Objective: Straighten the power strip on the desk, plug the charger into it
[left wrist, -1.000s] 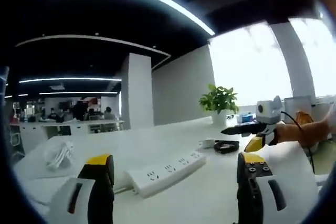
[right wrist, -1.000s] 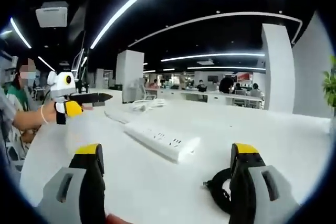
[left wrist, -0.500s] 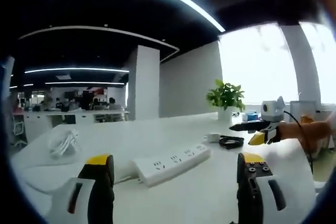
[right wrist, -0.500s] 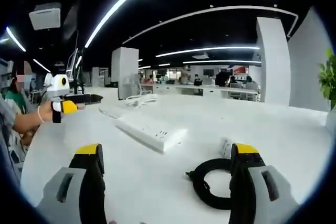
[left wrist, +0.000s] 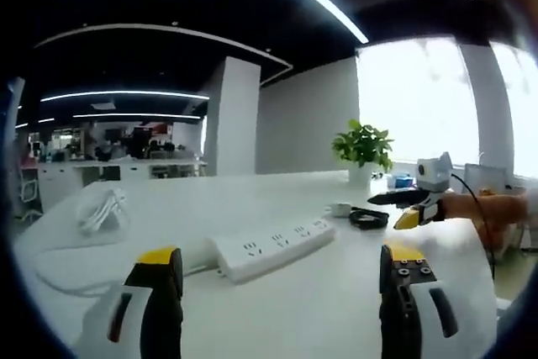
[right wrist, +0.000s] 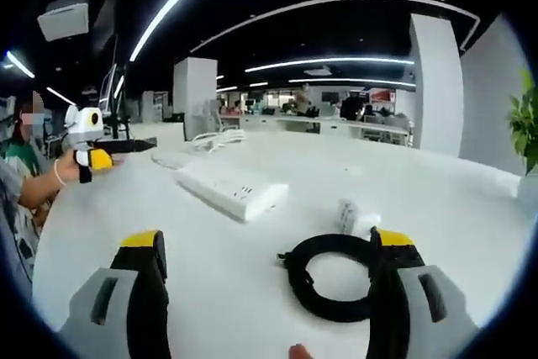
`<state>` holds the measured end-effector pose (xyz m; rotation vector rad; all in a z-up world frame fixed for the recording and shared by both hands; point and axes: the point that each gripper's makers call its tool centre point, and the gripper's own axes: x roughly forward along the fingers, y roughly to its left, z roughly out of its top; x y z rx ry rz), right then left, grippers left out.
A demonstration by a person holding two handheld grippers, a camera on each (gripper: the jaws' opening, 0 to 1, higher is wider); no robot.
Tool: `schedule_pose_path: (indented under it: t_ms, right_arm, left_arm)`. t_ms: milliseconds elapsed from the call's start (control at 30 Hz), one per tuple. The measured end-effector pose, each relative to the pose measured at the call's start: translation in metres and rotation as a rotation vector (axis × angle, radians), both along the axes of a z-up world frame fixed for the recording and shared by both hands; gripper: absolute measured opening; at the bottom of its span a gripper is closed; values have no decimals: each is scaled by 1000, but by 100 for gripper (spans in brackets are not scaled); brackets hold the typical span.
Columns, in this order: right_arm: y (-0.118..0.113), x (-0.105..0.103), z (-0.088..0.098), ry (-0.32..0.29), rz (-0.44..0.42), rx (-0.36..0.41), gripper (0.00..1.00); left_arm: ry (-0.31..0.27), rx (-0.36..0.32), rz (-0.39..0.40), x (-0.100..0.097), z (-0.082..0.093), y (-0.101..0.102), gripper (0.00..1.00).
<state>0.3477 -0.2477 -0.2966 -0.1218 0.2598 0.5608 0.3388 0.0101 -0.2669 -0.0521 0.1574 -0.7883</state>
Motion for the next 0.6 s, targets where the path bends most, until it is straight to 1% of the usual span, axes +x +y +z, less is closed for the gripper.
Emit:
schedule_pose_path:
  t_ms: [33, 167, 267, 467, 600]
  right_arm:
    - [0, 0, -2, 12, 1, -6, 100]
    - [2, -2, -3, 15, 14, -23, 99]
    - [1, -2, -6, 26, 15, -40, 97]
    - [6, -4, -10, 57, 36, -39, 98]
    - [7, -4, -10, 61, 39, -46, 98]
  left_arm:
    - [-2, 2, 4, 0, 0, 1, 99]
    - [16, 0, 12, 1, -3, 3, 99]
    - [14, 0, 12, 1, -4, 4, 99]
    - [21, 11, 1, -1, -7, 2, 99]
    - [22, 6, 0, -1, -7, 2, 99]
